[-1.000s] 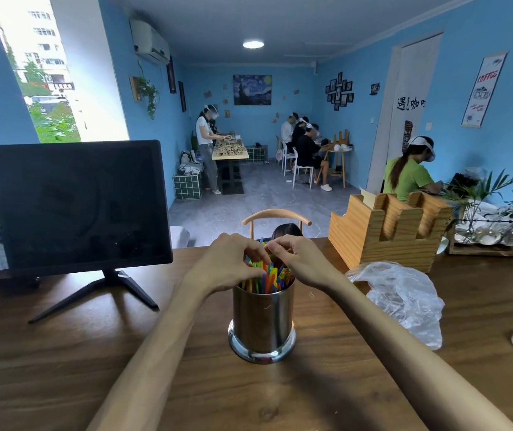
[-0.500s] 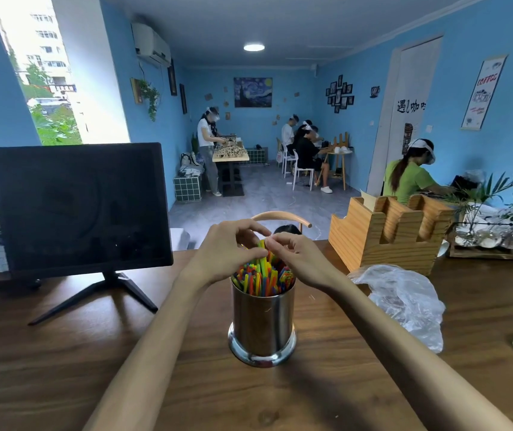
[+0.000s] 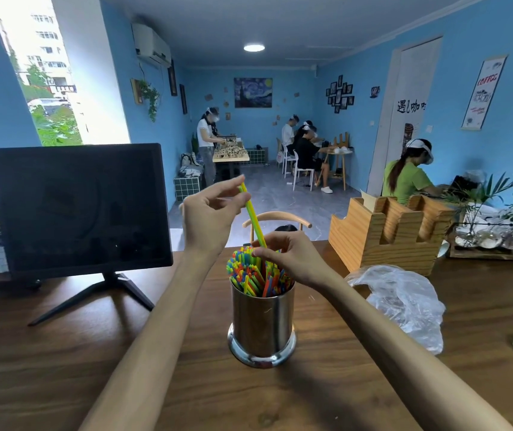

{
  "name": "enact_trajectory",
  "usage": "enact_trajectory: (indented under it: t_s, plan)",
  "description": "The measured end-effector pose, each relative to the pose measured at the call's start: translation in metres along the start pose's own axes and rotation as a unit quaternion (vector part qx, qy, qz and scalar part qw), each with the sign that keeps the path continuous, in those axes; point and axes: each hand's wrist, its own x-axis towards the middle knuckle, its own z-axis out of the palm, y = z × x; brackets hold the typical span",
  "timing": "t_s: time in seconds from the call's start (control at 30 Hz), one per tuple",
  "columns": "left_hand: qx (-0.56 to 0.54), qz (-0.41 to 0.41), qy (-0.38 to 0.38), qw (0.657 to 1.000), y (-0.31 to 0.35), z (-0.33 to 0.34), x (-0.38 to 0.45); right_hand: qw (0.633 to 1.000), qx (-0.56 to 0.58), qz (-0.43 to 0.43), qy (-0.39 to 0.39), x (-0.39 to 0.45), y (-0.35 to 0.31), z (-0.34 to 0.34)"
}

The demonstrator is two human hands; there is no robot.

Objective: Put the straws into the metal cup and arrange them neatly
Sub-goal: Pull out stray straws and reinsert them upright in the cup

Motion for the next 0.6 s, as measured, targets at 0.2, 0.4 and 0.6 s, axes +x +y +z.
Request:
enact_trajectory:
  t_s: [0.2,0.4,0.6]
  plan:
    - [-0.068,0.01,0.122,0.99,0.01,-0.011,0.01,0.984,0.173,0.042,0.007,-0.005,0.005,-0.009]
    - [-0.065,-0.016,0.156,0.985,-0.005,-0.017,0.009,0.919,0.38,0.093,0.052,0.001,0.016,-0.02]
    - [-0.078,-0.059,0.208,0.973,-0.018,-0.015,0.002,0.966,0.247,0.074,0.001,-0.005,0.015,-0.024]
